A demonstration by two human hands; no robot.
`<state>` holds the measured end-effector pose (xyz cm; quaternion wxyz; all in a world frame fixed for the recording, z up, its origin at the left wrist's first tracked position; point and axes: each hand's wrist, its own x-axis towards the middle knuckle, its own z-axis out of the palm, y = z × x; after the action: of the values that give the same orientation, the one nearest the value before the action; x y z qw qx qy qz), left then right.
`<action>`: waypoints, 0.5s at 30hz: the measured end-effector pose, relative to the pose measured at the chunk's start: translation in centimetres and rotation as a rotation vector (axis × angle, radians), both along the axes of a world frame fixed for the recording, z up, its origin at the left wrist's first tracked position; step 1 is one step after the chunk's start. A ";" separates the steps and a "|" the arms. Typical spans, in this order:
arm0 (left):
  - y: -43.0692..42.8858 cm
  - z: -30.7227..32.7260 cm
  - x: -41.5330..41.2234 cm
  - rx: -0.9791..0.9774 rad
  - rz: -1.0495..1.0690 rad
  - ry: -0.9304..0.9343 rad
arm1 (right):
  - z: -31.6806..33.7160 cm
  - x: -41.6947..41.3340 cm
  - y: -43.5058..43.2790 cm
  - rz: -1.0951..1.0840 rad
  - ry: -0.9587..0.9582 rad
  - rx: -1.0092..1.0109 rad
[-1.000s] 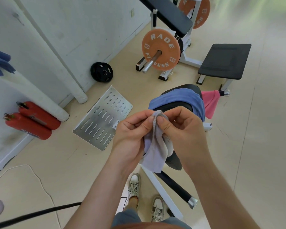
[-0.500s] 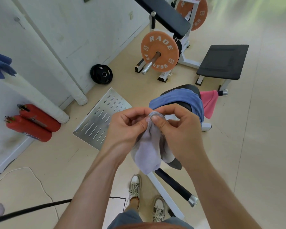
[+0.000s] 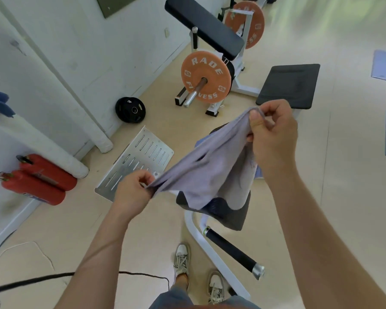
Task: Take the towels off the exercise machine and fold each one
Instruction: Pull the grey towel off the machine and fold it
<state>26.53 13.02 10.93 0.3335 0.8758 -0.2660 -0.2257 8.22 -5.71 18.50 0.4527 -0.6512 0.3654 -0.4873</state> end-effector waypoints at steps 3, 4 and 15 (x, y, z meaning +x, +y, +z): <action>0.7 -0.2 1.2 -0.033 0.128 0.210 | -1.3 -0.5 -1.0 -0.020 0.039 -0.038; 0.6 0.1 1.5 -0.100 0.197 0.281 | -1.6 -0.5 -1.3 -0.033 0.061 -0.052; -5.1 2.4 4.0 -0.429 0.582 0.769 | -3.5 0.1 -8.3 0.203 0.367 0.132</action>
<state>30.54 7.92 13.37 0.6276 0.6796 0.0896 -0.3691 8.30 -13.96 14.97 0.4670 -0.7314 0.4052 -0.2877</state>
